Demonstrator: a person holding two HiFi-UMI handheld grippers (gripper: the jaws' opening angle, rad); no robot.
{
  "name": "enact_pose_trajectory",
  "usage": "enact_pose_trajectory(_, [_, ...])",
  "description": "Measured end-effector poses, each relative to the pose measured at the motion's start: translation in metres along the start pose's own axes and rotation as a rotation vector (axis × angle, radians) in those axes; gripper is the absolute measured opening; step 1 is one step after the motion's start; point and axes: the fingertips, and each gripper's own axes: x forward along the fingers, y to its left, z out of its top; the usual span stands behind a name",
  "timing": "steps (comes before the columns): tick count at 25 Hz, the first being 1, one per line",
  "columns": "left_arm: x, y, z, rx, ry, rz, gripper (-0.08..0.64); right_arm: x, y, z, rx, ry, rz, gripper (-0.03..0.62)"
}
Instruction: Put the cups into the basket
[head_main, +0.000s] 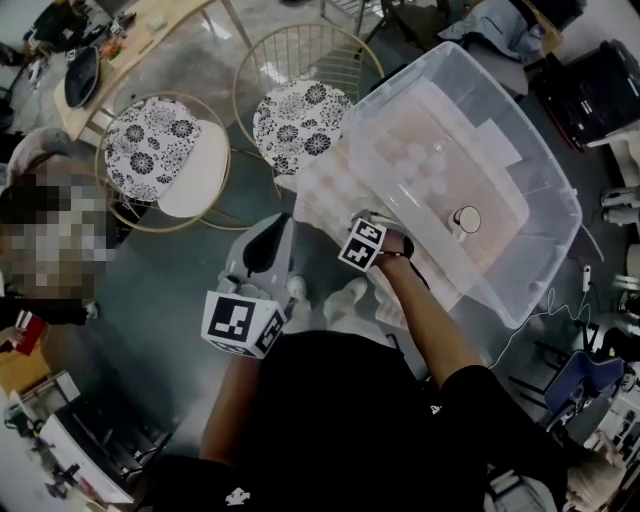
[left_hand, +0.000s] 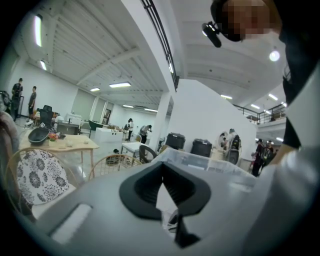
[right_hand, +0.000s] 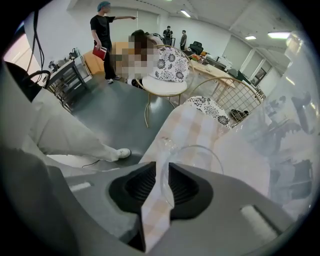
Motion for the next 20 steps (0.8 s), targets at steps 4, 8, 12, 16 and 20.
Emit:
enact_pose_trajectory(4, [-0.001,-0.002,0.000,0.002,-0.001,-0.002,0.006,0.002,0.000,-0.001,-0.013,0.031,-0.010,0.044])
enact_pose_trajectory(8, [0.000,-0.003,0.000,0.005,-0.001,-0.001,0.006,0.001,-0.001,-0.003,-0.002,0.033,0.008,0.040])
enact_pose_trajectory(12, [-0.002,-0.001,0.002,0.001,-0.006,0.007,0.006,-0.002,0.001,-0.003,-0.010,0.020,0.011,0.034])
enact_pose_trajectory(16, [-0.003,0.000,0.001,0.001,-0.002,0.004,0.006,-0.007,0.000,-0.004,0.030,-0.020,0.008,0.029])
enact_pose_trajectory(20, [-0.001,-0.001,0.002,0.002,-0.003,-0.002,0.006,-0.014,0.000,0.000,0.054,-0.060,-0.001,0.026])
